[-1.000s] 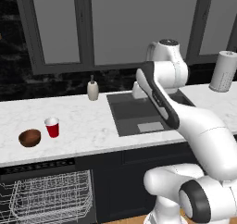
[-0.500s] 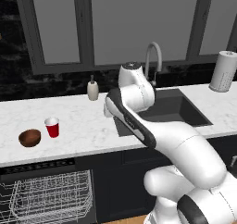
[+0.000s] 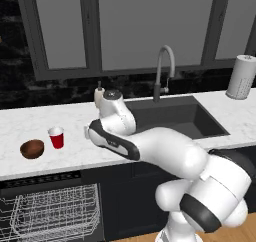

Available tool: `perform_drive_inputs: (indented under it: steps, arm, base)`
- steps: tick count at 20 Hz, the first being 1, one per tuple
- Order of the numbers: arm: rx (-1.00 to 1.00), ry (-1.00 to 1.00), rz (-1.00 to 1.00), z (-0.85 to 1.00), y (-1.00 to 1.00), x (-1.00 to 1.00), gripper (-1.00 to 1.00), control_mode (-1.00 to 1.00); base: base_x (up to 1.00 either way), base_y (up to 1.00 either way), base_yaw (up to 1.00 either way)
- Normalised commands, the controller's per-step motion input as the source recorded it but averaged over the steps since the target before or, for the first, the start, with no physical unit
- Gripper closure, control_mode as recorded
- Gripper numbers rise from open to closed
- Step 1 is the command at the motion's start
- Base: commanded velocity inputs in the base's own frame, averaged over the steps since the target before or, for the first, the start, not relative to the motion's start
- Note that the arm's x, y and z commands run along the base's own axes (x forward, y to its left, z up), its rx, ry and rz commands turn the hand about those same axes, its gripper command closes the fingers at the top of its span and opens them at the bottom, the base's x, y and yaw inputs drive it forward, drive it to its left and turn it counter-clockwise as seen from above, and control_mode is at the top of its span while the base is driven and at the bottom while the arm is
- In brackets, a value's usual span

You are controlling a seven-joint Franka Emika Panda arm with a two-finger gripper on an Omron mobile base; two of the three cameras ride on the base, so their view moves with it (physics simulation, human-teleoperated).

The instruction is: Pick up the cup and bowl from the counter, place them in the dishwasher, and close the dishwasher door.

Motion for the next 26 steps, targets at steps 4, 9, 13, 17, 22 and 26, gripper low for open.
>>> perform_drive_inputs:
  steps: [4,9,13,17,22,26]
  arm:
    - [0.11,0.06,0.00,0.00,0.56,0.49,-1.00,-1.00]
    - [0.02,0.07,0.00,0.00,0.13,0.17,-1.00,-1.00]
    - [0.00,0.04,0.00,0.00,0.23,0.03,-1.00,-1.00]
    - [0.01,-0.04,0.00,0.00,0.54,0.00,-1.00,-1.00]
    - [0.07,-0.05,0.00,0.03,0.62,0.06,-1.00,-1.00]
    - [0.04,0.00,0.00,0.08,0.48,0.46,-1.00,-1.00]
  base:
    - [0.00,0.00,0.00]
    - [0.00,0.00,0.00]
    - [0.00,0.00,0.00]
    - [0.00,0.00,0.00]
    - [0.00,0.00,0.00]
    - [0.00,0.00,0.00]
